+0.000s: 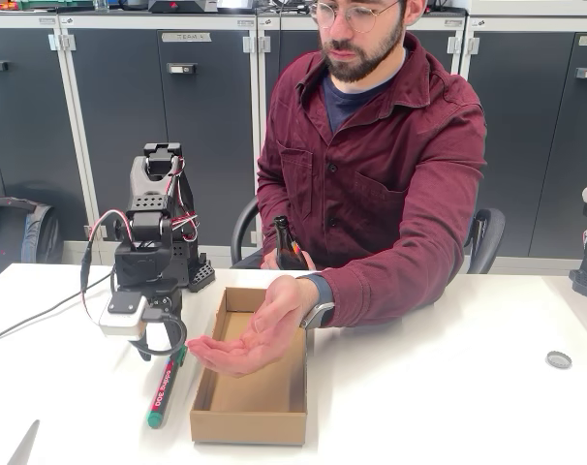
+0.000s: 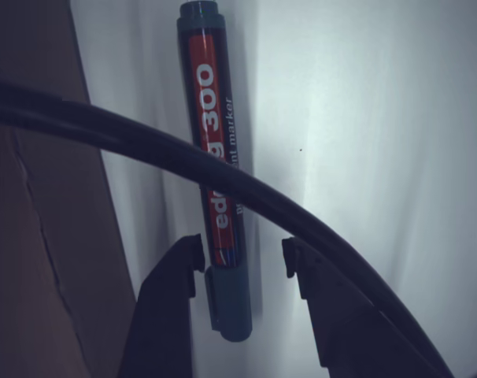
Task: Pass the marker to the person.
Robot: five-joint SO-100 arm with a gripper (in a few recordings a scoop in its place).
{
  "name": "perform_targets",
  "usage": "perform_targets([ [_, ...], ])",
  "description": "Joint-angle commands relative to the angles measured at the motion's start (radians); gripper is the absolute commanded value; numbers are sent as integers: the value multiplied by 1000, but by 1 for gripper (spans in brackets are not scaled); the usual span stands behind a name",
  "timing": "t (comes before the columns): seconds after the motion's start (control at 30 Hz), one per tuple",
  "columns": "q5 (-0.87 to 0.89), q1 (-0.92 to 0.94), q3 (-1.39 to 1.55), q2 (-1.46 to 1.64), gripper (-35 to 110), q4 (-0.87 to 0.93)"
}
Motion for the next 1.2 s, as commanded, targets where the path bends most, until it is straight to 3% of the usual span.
perform_targets([
  [0.0, 8, -6, -2, -6, 21, -34],
  [0.53, 14, -3, -86, -147, 21, -49],
  [0.67, 8, -2, -115, -173, 15, -31],
  [0.8, -5, -5, -114, -179, -4, -41],
  [1.17, 3, -5, -84, -169, -5, -69],
])
